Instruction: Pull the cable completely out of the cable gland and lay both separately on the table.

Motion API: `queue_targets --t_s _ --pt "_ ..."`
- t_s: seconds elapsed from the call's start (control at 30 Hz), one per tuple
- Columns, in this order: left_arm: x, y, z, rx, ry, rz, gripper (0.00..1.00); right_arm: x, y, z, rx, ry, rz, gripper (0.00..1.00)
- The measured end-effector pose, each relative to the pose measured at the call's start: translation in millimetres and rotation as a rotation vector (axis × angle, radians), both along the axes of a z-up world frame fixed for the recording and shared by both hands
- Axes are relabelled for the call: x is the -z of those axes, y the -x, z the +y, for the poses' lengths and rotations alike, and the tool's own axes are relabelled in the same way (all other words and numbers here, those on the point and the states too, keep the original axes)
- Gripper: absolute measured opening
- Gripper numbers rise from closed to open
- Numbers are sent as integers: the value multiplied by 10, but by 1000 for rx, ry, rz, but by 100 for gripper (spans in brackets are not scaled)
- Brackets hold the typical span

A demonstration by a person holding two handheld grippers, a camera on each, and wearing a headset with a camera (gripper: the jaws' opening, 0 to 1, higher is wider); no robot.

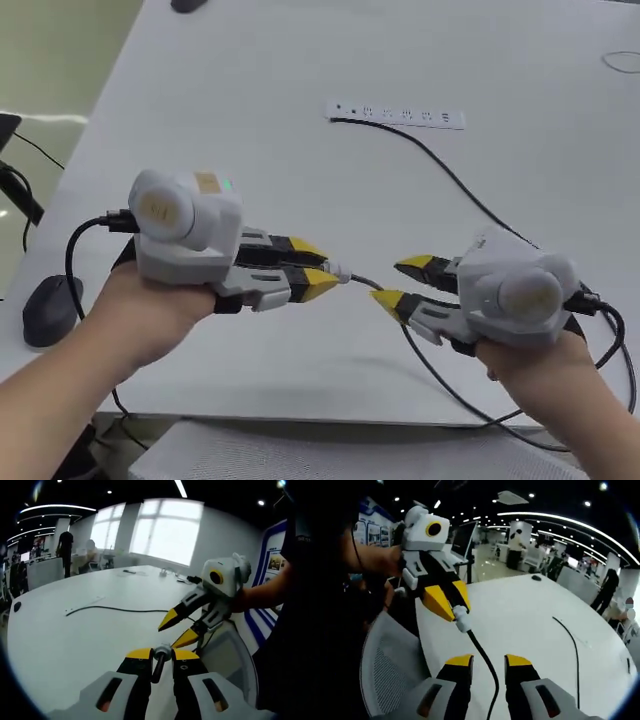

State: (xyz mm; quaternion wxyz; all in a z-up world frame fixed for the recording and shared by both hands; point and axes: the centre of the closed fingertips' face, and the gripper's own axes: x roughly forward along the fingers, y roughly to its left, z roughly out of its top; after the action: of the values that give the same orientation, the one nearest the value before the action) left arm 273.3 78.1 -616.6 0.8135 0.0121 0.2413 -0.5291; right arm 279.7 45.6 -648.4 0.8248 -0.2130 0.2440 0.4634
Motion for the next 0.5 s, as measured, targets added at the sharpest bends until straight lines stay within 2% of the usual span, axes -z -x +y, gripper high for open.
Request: queue_targets --t_s 0.07,0.23,0.5 --pt "-8 1 -2 -1 0 -2 14 0 18 81 -46 30 -30 20" --pt "-18 16 -10 -2 -1 -3 14 -7 44 202 -79 21 -37 15" --pt "-24 24 -21 -2 -1 -4 14 4 40 209 -74 22 -49 4"
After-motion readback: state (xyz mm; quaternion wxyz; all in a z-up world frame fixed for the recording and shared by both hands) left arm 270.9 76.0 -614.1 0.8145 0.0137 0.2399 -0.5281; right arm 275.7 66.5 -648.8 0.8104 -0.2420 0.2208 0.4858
